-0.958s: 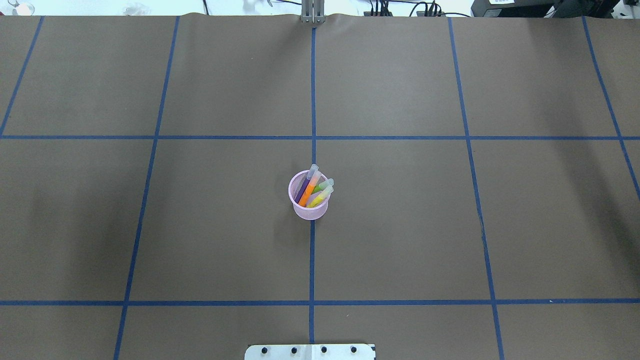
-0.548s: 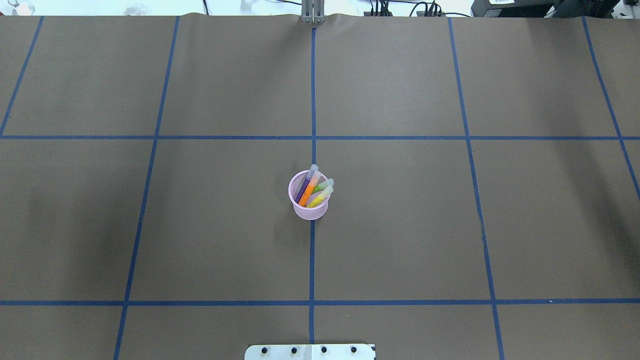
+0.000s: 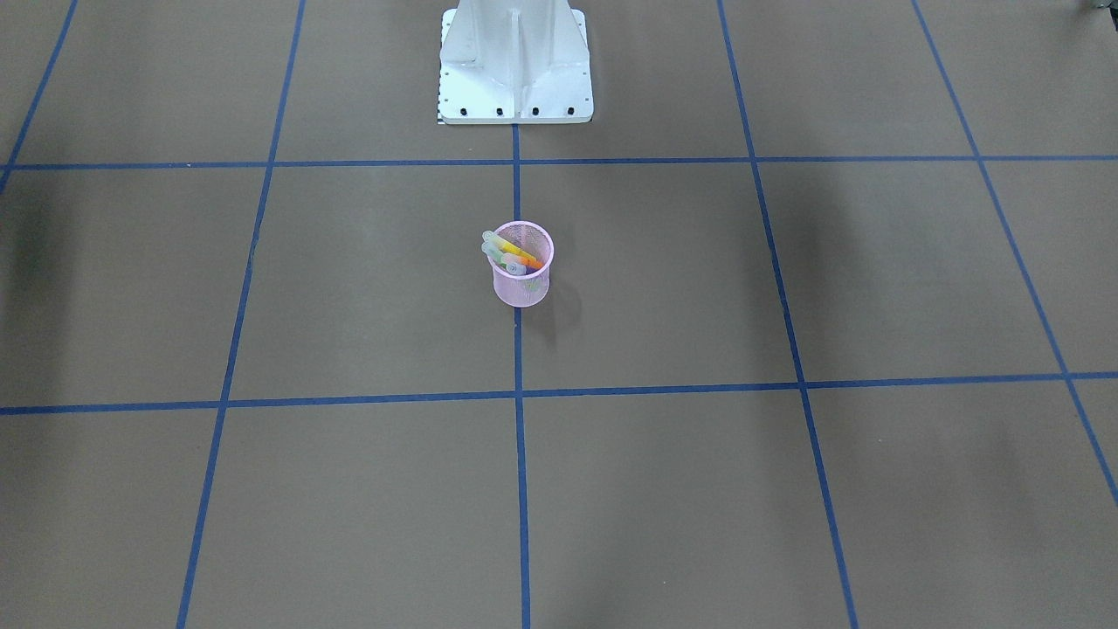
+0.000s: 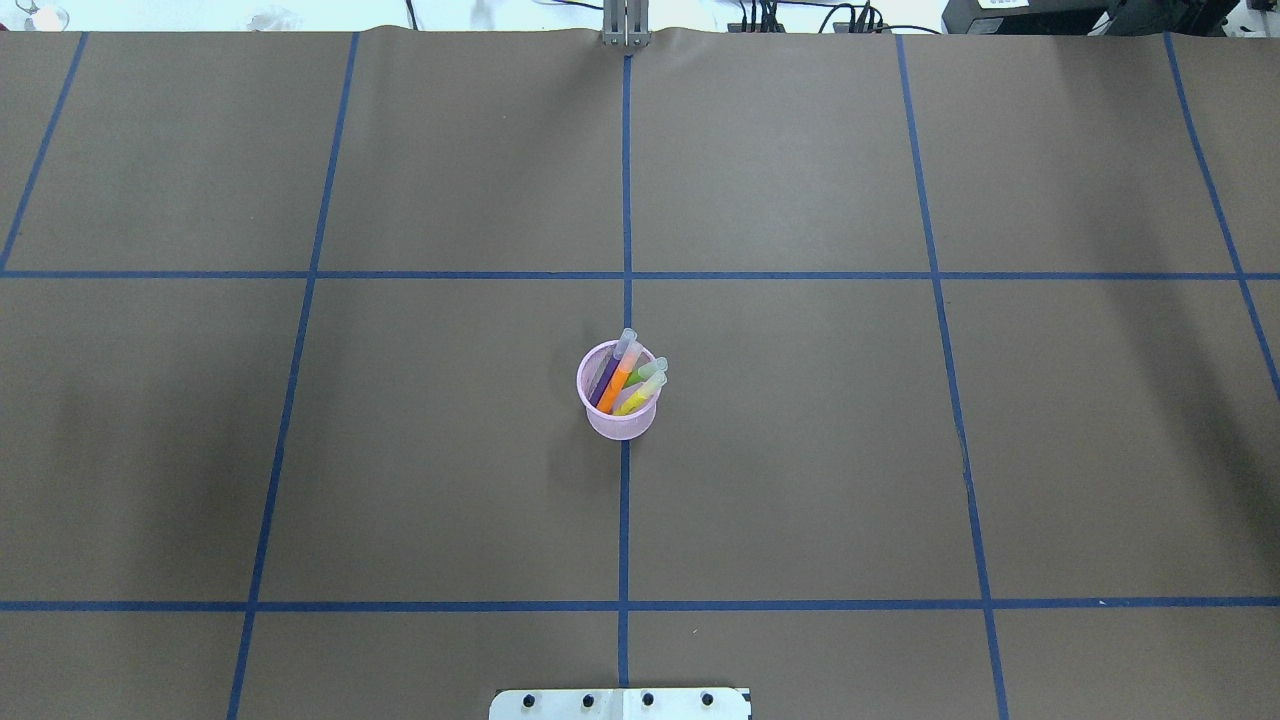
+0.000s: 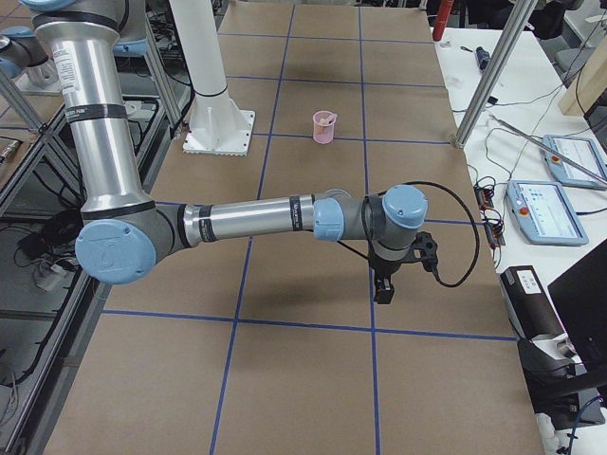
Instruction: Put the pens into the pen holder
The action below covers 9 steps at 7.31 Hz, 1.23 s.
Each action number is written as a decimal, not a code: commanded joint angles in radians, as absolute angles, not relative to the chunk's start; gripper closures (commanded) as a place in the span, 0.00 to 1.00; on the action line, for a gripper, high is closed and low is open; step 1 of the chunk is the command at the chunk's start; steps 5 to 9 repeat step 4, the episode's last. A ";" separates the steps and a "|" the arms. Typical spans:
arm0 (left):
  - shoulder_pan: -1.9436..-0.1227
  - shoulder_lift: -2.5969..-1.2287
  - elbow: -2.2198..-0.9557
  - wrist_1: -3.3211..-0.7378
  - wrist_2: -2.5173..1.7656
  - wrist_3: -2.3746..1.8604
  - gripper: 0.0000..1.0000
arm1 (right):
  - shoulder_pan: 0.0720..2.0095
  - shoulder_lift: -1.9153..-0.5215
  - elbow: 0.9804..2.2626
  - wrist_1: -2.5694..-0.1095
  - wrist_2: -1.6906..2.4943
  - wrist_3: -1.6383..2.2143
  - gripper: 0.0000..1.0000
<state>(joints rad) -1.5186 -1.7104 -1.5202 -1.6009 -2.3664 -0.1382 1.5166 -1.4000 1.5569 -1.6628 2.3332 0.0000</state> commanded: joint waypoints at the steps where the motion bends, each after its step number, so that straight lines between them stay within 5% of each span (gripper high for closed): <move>1: -1.519 -1.710 -1.522 -1.601 -2.367 -0.140 0.00 | 1.516 -1.402 1.557 -1.663 2.333 0.000 0.00; 9: -1.519 -1.710 -1.528 -1.600 -2.368 -0.140 0.00 | 1.516 -1.405 1.557 -1.661 2.333 0.000 0.00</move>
